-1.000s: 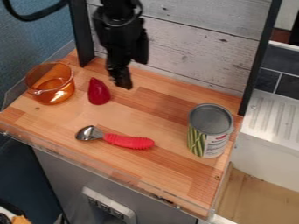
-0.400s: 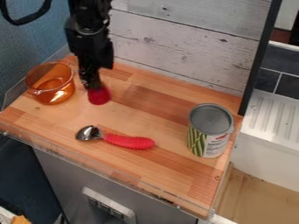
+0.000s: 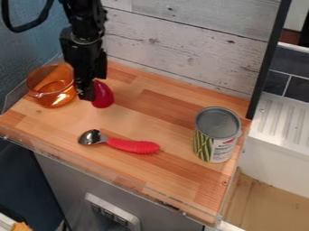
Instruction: Move the red object to the right bottom of the table
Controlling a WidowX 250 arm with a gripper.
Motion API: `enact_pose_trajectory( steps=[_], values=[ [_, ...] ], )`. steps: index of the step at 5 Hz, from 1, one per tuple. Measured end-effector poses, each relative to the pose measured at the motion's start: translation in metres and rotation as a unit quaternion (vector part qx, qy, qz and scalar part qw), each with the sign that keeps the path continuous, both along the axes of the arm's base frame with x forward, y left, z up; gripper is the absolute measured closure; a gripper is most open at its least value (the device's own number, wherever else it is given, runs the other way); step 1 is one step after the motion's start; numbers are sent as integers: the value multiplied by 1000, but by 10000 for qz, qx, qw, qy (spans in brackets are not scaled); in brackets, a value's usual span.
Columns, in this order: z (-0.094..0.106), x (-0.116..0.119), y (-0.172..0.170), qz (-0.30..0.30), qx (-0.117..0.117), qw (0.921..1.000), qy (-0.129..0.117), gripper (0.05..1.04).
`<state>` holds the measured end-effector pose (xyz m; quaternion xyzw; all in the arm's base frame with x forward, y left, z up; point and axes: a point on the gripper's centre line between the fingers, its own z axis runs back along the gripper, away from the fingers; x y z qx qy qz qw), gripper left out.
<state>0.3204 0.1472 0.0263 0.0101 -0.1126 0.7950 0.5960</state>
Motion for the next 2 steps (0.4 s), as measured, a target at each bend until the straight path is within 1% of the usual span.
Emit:
enact_pose_trajectory(
  steps=[1, 2],
  values=[
    [-11, 3, 1, 12, -32, 10000, 76, 83],
    [-20, 6, 3, 35, -31, 9998, 173, 109]
  ],
)
